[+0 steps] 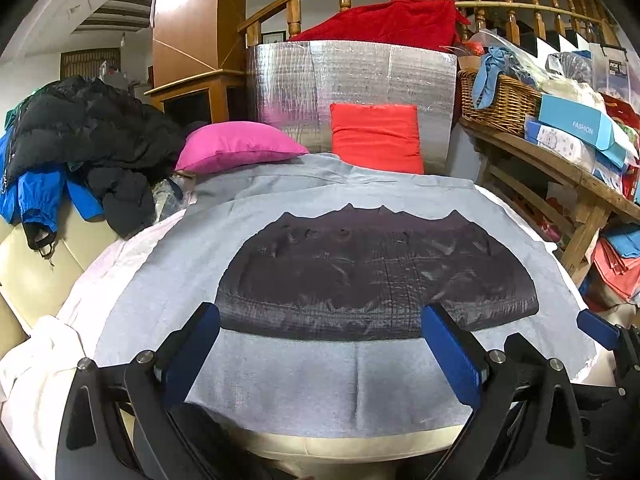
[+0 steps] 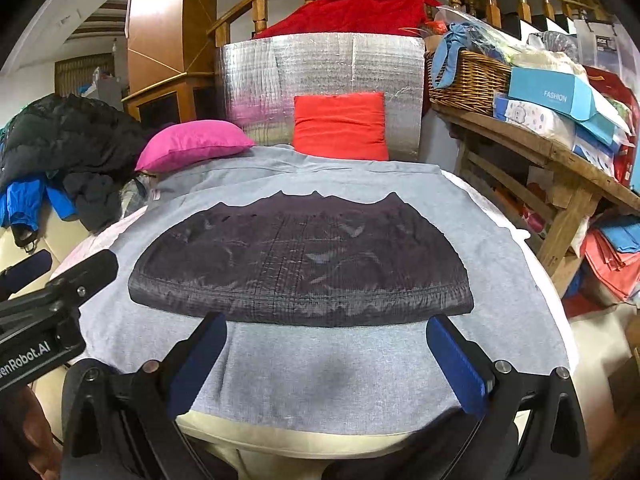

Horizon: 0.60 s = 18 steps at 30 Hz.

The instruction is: Fold large clothes

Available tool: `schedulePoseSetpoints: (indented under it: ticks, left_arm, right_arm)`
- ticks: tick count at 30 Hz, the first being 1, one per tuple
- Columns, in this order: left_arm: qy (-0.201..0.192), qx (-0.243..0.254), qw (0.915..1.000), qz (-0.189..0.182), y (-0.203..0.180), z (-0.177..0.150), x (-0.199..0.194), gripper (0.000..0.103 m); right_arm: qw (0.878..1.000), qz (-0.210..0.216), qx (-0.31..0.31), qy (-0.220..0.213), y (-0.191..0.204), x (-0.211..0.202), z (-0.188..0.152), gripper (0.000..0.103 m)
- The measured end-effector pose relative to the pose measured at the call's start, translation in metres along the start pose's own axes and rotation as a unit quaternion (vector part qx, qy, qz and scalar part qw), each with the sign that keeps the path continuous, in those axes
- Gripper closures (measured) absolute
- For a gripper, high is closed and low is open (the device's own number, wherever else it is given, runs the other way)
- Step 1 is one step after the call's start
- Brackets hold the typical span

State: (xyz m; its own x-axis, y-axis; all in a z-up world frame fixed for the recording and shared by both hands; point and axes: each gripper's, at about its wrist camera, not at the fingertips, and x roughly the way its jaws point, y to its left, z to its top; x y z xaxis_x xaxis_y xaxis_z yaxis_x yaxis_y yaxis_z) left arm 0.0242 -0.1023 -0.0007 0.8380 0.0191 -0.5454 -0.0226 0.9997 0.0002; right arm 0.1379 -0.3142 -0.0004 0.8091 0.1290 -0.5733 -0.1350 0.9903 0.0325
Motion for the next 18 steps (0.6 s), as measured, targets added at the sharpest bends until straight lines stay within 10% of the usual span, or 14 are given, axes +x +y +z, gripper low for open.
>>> schedulePoseSetpoints:
  ticks: [18]
  left_arm:
    - [-0.015, 0.013, 0.9998, -0.008, -0.0038, 0.0003, -0.005, 0.001]
  right_arm:
    - [1.0, -0.005, -0.004, -0.003, 0.0022, -0.0025, 0.002, 0.001]
